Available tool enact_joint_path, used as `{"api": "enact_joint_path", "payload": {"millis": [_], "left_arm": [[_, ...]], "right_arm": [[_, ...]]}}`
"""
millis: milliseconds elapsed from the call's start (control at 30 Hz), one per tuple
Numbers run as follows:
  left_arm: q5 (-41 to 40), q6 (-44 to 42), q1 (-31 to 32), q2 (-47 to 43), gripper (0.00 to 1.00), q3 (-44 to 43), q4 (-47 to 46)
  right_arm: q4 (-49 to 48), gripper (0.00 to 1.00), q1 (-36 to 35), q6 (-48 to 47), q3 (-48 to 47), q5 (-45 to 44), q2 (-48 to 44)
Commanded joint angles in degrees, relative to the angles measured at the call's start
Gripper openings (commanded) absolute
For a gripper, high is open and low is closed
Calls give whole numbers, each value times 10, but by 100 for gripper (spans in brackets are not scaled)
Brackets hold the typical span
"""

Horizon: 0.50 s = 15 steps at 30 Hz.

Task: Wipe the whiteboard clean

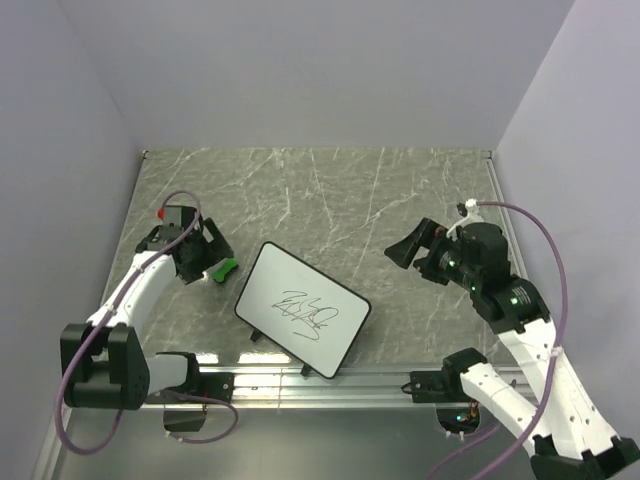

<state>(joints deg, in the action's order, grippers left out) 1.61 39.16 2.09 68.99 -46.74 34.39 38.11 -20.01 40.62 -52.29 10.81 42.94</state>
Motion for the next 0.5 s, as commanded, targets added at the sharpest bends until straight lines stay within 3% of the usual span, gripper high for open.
{"api": "enact_joint_path", "payload": {"millis": [0,233,367,467], "left_arm": [[-6,-45,5,30,98,-21,-53],[4,-172,7,128,94,-66,-88],[61,-185,10,168,91,-97,-103],[60,-195,22,185,91,-104,-107]], "right_arm": [[56,100,1,1,4,34,-25],[130,100,1,-17,-20,14,-44],[164,100,1,-21,-22,-9,-50],[186,100,1,-20,-26,-25,-46]]}}
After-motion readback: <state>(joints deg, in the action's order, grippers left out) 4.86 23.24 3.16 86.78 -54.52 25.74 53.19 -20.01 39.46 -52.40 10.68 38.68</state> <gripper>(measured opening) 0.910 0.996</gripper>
